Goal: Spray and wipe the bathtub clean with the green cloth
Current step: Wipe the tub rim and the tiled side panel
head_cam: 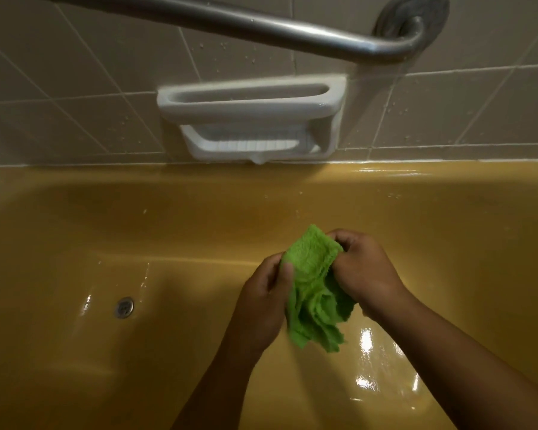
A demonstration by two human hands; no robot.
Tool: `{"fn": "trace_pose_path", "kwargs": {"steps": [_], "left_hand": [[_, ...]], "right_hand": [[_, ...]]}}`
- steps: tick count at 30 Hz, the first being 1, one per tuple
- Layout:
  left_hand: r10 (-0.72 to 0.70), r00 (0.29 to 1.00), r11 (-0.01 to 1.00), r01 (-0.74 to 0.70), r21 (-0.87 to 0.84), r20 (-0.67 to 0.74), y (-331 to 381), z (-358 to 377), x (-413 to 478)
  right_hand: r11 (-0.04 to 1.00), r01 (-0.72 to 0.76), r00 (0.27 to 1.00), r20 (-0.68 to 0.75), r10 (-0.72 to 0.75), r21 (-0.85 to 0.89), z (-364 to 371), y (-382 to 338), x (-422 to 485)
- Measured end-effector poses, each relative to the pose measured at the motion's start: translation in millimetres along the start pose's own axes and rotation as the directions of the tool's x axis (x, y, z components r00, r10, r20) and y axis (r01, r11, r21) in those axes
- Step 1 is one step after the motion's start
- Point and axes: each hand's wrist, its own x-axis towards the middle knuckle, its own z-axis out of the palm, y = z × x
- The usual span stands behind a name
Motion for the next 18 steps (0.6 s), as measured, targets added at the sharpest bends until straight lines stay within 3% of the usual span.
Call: {"fn": "trace_pose_path", "kwargs": {"steps": [3, 5, 7, 8, 12, 14, 16, 18], "left_hand": [[-0.024, 0.995, 0.996, 0.015, -0.091, -0.096, -0.3, -3.4, 1.1], [-0.037, 0.996, 0.973, 0.055, -0.222, 0.082, 1.1, -5.3, 0.7], [-0.032, 0.966, 0.986, 0.073, -0.15, 0.256, 3.4, -3.8, 0.0], [-0.029, 0.961, 0.994, 0.055, -0.089, 0.274, 1.0, -3.2, 0.0], [-0.05, 0.995, 0.996, 0.056, -0.067, 0.083, -2.9, -10.9, 4.5], [-0.115, 0.993, 0.969, 0.116, -0.218, 0.018, -0.1, -19.6, 4.8], [-0.297, 0.954, 0.855, 0.28, -0.437, 0.031, 3.3, -29.5, 6.4], [-0.404, 0.911, 0.743, 0.378, -0.553, 0.08, 3.8, -41.5, 7.9]], "right_hand": [[0.995, 0.02, 1.0, 0.001, -0.02, -0.094, -4.2, -10.5, -0.7], [0.988, 0.027, 0.999, 0.027, -0.023, -0.153, -5.8, -15.7, -0.3], [0.989, 0.021, 0.996, 0.089, -0.008, -0.147, -6.5, -18.6, 1.3], [0.995, -0.008, 0.991, 0.129, 0.021, -0.101, -6.7, -19.3, 2.8], [0.953, -0.246, 0.9, 0.407, 0.157, 0.176, -25.6, -21.9, 6.5], [0.979, -0.2, 0.855, 0.494, 0.154, 0.04, -36.8, -19.5, 7.1], [0.987, -0.123, 0.838, 0.522, 0.158, -0.1, -43.1, -15.4, 6.1], [0.973, -0.215, 0.845, 0.515, 0.144, 0.08, -43.3, -8.9, 4.7]]}}
